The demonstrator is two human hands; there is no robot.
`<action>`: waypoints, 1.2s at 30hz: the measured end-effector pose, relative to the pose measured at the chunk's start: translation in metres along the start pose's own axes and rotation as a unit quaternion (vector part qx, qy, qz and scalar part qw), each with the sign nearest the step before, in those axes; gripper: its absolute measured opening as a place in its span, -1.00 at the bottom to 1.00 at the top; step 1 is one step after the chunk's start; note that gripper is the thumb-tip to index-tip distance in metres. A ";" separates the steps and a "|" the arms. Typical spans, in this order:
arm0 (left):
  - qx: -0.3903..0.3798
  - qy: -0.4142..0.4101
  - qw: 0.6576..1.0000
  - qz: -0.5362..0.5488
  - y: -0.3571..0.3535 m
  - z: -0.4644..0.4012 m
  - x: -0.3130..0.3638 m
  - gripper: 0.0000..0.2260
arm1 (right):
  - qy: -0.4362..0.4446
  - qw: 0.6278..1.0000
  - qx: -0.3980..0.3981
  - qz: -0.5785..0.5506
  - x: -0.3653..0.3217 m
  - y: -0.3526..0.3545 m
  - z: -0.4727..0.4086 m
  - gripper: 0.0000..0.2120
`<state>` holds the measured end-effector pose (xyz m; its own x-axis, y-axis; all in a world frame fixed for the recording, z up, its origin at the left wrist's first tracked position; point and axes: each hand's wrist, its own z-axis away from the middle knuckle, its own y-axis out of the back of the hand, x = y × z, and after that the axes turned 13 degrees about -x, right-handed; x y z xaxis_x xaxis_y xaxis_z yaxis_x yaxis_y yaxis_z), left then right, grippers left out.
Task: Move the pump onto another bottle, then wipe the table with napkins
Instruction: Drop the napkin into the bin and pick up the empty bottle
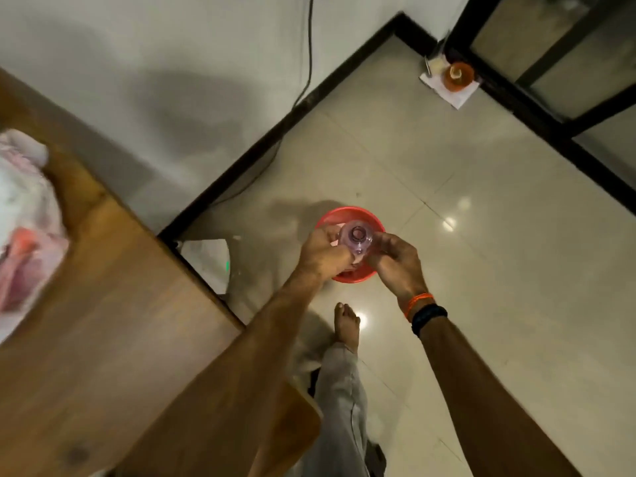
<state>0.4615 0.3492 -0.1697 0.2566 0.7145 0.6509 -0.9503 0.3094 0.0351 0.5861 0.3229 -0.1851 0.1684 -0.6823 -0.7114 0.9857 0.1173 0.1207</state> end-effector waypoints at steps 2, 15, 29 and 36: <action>-0.009 0.021 1.000 -0.005 -0.009 -0.032 -0.020 -0.69 | -0.028 1.000 -0.011 0.004 0.027 0.005 -0.026 -0.67; -0.045 0.070 0.992 -0.093 -0.032 -0.136 -0.071 -0.46 | -0.082 0.994 -0.038 -0.062 0.099 0.019 -0.108 -0.65; 0.015 0.050 0.998 0.020 -0.001 0.010 -0.001 -0.89 | -0.023 0.999 -0.021 -0.013 -0.003 0.008 0.005 -0.71; 0.101 -0.064 0.985 0.126 0.059 0.147 0.020 -0.76 | 0.075 0.996 -0.053 0.018 -0.079 -0.053 0.113 -0.71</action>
<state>0.3846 0.2890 -0.0434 -0.0040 0.6633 0.7483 -1.0000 -0.0089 0.0024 0.5211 0.2892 -0.0571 0.1946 -0.5623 -0.8037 0.9720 0.2205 0.0811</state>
